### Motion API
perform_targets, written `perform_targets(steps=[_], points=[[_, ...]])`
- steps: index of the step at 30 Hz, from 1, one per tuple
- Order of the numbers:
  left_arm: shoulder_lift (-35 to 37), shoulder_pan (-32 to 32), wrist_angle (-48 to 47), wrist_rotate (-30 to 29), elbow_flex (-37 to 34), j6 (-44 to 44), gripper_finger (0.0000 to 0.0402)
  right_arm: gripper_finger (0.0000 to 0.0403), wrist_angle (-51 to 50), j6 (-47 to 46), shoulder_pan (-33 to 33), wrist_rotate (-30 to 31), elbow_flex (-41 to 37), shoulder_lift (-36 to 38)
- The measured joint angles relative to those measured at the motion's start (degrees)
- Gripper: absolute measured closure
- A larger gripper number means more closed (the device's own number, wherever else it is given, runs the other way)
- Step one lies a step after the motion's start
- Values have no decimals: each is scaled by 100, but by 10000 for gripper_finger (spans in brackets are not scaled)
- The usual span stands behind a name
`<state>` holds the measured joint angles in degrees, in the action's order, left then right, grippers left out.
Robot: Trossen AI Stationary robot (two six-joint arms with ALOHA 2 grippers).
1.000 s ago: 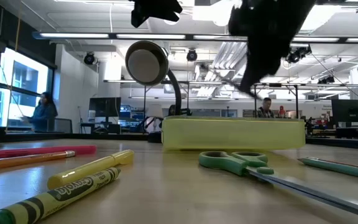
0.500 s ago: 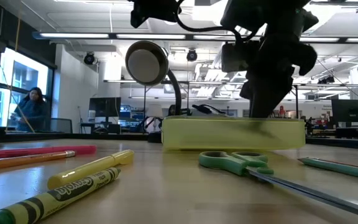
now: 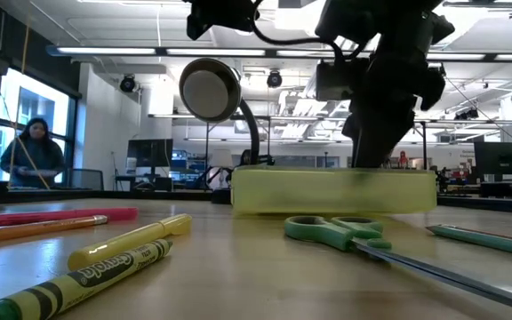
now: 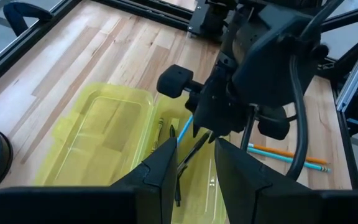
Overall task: Pick & place school supplies into a supply box
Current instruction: Put the pink pen into the yellow supply box
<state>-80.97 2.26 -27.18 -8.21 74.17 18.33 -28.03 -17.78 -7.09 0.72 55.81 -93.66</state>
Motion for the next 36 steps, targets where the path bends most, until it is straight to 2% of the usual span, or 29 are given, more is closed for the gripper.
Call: perform_targets(steps=[7,12,16,22,26,32,36], points=[[0,0,1,0,0,2,263,315,-16,-230,-222,-63,5,718],[0,0,2,0,0,2,263,311,-93,-1354,-611,-301,14,1359],[0,0,2,0,0,2,263,309,-151,-1938,-1173,-340,-7,1457],[0,0,3,-8,0,2,263,309,-207,-3013,-2028,127,-39,1006],[0,0,2,-9,0,2,263,309,-75,-3765,-2436,42,-39,614],[0,1,0,-7,0,2,263,309,131,-4501,-2732,47,-43,-68],[0,2,-16,6,0,38,263,309,256,-4533,-2758,3,-50,-275]])
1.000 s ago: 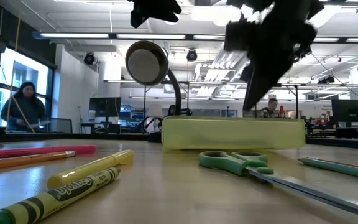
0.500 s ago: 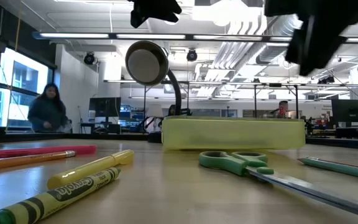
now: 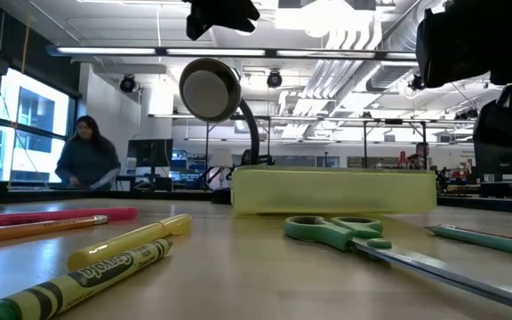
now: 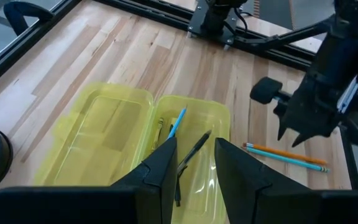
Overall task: Pick & place school supplies into a supply box
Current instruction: Put the pink pen into the yellow supply box
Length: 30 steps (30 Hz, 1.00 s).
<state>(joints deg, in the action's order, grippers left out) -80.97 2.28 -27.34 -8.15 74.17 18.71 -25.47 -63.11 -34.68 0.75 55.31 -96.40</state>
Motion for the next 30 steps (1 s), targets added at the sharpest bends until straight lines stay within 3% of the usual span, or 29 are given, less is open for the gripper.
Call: perform_targets(steps=[7,13,23,30], points=[[0,137,-1192,435,2,703,263,309,1,39,4,47,3,132],[-190,904,-2643,-144,-14,2126,263,309,9,419,66,240,7,162],[-581,2346,-2735,-432,14,4598,263,309,364,987,505,267,13,166],[-872,2914,-3816,-825,-14,5836,263,309,869,1409,619,206,13,166]])
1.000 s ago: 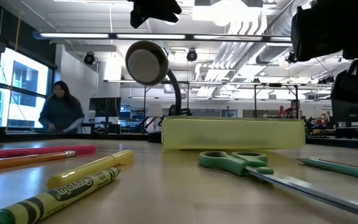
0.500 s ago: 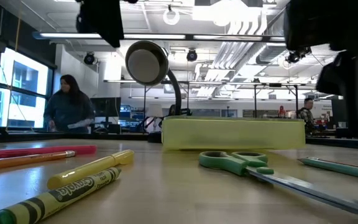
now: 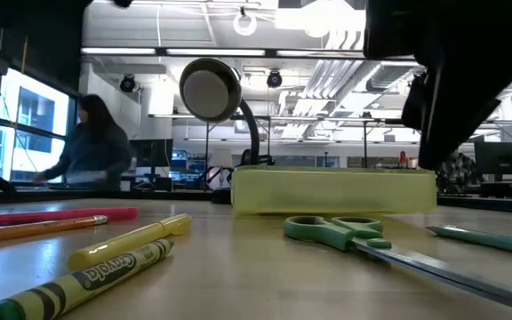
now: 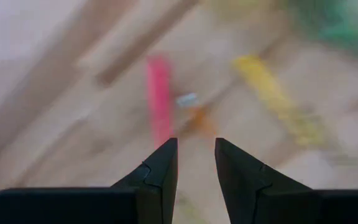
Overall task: Pick & place school supplies into a supply box
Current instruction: Put the pink pen into the yellow supply box
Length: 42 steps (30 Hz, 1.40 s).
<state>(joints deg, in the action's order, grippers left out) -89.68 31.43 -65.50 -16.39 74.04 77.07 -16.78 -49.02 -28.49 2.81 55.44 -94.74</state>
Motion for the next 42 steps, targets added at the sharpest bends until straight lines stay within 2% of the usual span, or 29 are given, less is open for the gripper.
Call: perform_targets(steps=[4,10,13,16,22,29,36,42], points=[[-166,349,-102,-765,-48,164,263,309,83,25,-2,-7,2,0],[-250,795,744,-1261,-571,282,263,309,58,64,-17,-6,0,0],[-293,956,1357,-1361,-1053,286,263,309,83,102,-15,-7,0,0],[-282,1048,2020,-1747,-1552,275,263,309,106,152,-15,-7,0,0],[-274,1022,2717,-2115,-2479,272,263,309,163,125,-15,-50,0,0],[-282,1023,3628,-2237,-3105,221,263,309,167,113,-6,-129,0,0],[-280,1024,4005,-2443,-3129,-181,263,308,169,110,2,-133,0,0],[-347,1024,4041,-2429,-3129,-182,263,308,173,110,2,-175,0,0]])
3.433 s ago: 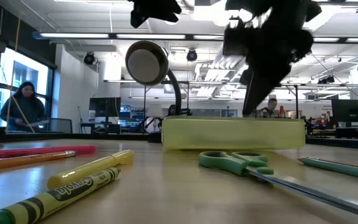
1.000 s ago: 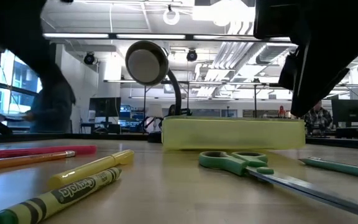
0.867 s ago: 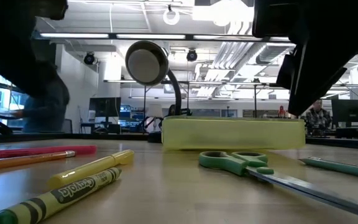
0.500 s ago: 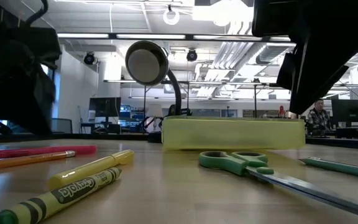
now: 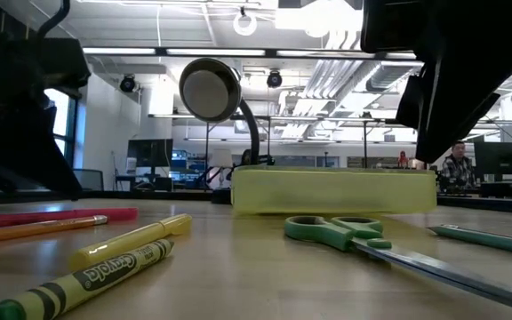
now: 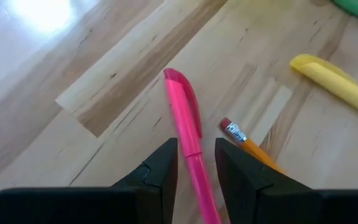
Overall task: Pick & place school supplies into a supply box
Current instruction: Put the pink pen into the yellow supply box
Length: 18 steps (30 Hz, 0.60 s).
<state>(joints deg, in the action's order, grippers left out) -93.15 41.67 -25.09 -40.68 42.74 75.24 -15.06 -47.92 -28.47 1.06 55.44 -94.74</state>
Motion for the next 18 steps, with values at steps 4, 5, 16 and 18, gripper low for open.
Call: perform_targets(steps=[4,5,16,18], points=[[-187,-2,108,6,0,0,263,308,17,0,0,1,0,0],[-252,0,123,16,-2,0,263,308,18,0,0,1,0,0],[-904,16,653,-322,-182,319,263,308,38,0,0,-13,0,0],[-952,24,1090,-522,-370,302,263,308,36,0,0,-36,0,0]])
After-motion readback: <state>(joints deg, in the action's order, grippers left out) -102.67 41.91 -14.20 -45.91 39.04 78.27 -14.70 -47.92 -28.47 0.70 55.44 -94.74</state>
